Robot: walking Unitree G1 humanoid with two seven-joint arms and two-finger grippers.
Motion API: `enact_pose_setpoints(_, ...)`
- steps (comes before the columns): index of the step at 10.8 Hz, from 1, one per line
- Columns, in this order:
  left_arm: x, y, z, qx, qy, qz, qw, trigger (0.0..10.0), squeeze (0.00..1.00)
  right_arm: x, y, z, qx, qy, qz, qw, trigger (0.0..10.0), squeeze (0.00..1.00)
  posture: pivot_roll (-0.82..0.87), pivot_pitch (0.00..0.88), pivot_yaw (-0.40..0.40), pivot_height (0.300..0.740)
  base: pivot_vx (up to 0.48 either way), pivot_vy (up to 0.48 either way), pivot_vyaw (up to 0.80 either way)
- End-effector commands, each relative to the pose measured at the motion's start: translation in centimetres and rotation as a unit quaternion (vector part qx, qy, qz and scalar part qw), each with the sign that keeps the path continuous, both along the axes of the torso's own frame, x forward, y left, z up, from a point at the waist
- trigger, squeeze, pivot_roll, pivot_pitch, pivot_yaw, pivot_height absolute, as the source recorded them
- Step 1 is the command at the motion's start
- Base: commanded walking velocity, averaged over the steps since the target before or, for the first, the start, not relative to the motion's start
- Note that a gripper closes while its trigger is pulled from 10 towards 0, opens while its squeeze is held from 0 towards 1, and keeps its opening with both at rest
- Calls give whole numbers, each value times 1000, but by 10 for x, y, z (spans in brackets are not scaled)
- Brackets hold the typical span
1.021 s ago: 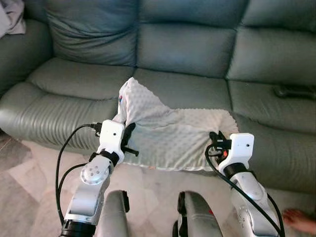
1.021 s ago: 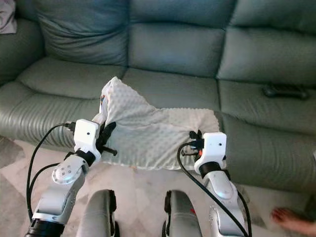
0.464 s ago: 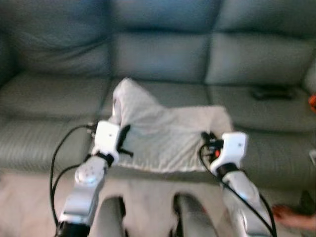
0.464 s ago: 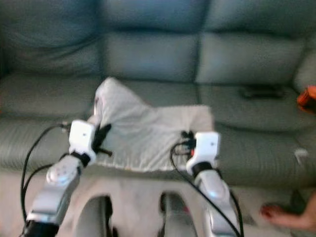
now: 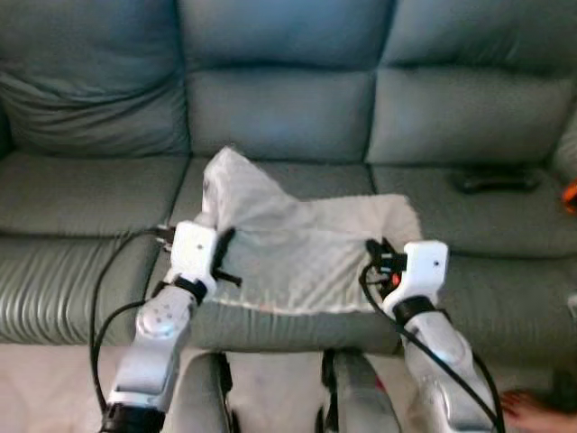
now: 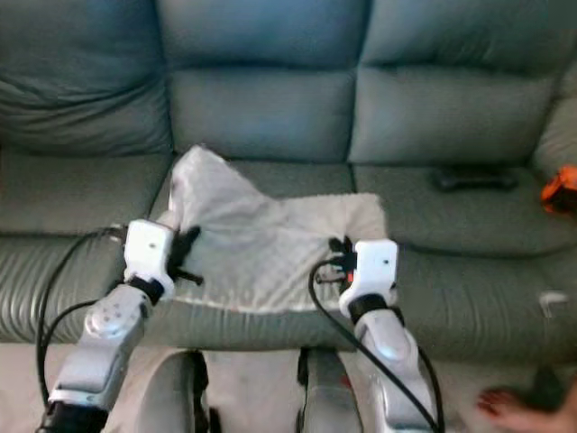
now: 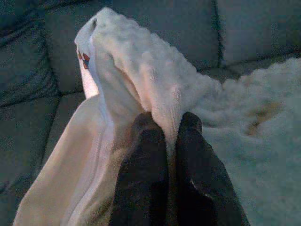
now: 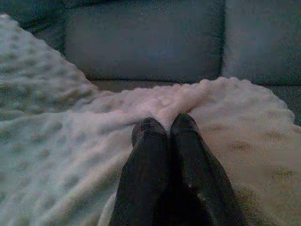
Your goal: Move the pillow to the sofa
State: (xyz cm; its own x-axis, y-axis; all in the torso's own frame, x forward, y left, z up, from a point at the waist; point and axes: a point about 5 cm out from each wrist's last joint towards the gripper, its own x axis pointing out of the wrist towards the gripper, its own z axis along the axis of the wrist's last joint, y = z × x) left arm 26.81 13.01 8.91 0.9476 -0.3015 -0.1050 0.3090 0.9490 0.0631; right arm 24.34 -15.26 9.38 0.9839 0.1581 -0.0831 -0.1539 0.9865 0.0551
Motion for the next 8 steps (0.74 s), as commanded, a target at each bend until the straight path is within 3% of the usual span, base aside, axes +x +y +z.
enact_pose_setpoints(1, 2, -5, 4, 4, -12, -8, 1000, 10000, 0, 2, -3, 7, -1, -14, -3, 1000, 10000, 0, -74, 104, 1, 620, 0, 0, 556)
enact_pose_setpoints(2, 4, 1, 4, 9, -11, 0, 1000, 10000, 0, 9, -3, 11, 1, -20, -5, 1000, 10000, 0, -68, 122, -1, 620, 0, 0, 544)
enact_pose_setpoints(8, 3, 20, 4, 37, -5, 10, 999, 10000, 0, 19, 6, 18, 26, -17, -1, 1000, 10000, 0, -38, 216, -7, 620, 0, 0, 0)
